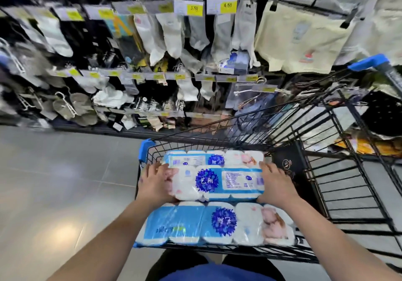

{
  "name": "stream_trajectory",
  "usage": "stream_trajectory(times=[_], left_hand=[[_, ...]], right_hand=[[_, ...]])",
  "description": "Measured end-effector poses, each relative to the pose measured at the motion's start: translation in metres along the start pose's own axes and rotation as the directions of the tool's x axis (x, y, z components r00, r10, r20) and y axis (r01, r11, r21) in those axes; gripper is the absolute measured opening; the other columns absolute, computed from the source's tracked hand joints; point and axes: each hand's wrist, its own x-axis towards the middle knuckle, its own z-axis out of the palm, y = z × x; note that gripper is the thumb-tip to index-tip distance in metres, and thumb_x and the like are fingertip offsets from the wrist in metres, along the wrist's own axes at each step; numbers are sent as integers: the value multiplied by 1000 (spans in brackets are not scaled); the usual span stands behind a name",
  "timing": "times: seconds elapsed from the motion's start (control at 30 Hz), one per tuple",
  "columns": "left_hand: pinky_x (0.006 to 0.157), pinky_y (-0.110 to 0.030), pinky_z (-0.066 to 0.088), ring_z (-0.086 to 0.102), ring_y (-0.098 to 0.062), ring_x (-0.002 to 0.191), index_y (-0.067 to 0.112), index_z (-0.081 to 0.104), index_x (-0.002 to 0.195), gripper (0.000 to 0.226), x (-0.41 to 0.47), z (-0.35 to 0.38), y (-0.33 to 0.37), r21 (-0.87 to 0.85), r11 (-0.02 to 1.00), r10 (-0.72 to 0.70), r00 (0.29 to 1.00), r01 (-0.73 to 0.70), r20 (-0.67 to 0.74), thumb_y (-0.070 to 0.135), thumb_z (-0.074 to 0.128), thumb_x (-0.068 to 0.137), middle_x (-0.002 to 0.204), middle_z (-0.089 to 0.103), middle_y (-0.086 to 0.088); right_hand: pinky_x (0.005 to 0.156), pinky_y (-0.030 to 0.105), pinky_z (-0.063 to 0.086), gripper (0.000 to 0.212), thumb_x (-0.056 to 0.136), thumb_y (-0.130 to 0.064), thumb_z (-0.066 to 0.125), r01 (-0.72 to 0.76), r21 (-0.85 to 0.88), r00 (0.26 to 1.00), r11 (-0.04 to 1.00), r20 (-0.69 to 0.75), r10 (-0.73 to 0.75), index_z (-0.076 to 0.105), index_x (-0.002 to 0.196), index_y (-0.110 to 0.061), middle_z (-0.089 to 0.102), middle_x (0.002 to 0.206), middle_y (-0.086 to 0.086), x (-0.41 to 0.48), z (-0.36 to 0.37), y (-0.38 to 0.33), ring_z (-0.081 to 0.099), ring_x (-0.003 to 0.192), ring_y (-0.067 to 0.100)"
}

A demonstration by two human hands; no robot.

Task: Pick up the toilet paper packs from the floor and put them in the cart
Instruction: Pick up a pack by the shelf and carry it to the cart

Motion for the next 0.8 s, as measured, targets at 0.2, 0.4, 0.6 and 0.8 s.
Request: stream_trajectory(times=[0.2, 0.4, 0.6, 0.8], left_hand=[[120, -55, 21, 7, -33, 149, 32, 20, 153, 131, 4, -3, 3, 70, 998, -9, 997, 4, 70, 57, 90, 45, 157, 19, 0], [120, -55, 12, -6, -32, 152, 35, 10, 156, 133, 4, -11, 4, 105, 995, -19, 987, 2, 161, 60, 86, 50, 163, 7, 1], [121, -50, 14, 5, -32, 151, 31, 14, 157, 118, 3, -19, 9, -3, 999, -38, 996, 38, 81, 69, 76, 64, 162, 13, -5], [118, -48, 25, 23, -27, 143, 26, 29, 153, 95, -21, -51, 17, -191, 982, -33, 991, 8, -127, 67, 67, 76, 154, 31, -4]], right_hand=[[115, 46, 36, 129, 65, -48, 85, 17, 19, 998, 1000, 61, -18, 4, 161, -17, 19, 161, 7, 10, 9, 7, 31, 144, 34], [119, 42, 32, 138, 59, -53, 88, 32, 80, 984, 996, 175, -45, 3, 162, -20, 16, 165, 6, 20, -2, 17, 26, 148, 34], [117, 40, 36, 105, 73, -62, 79, 80, 294, 993, 953, 64, -103, 28, 157, -25, 35, 159, 5, 28, -20, 2, 37, 143, 28], [113, 42, 41, 85, 84, -60, 71, 248, 345, 968, 905, -129, -216, 36, 154, -25, 41, 156, 1, 29, -51, -46, 43, 140, 23]])
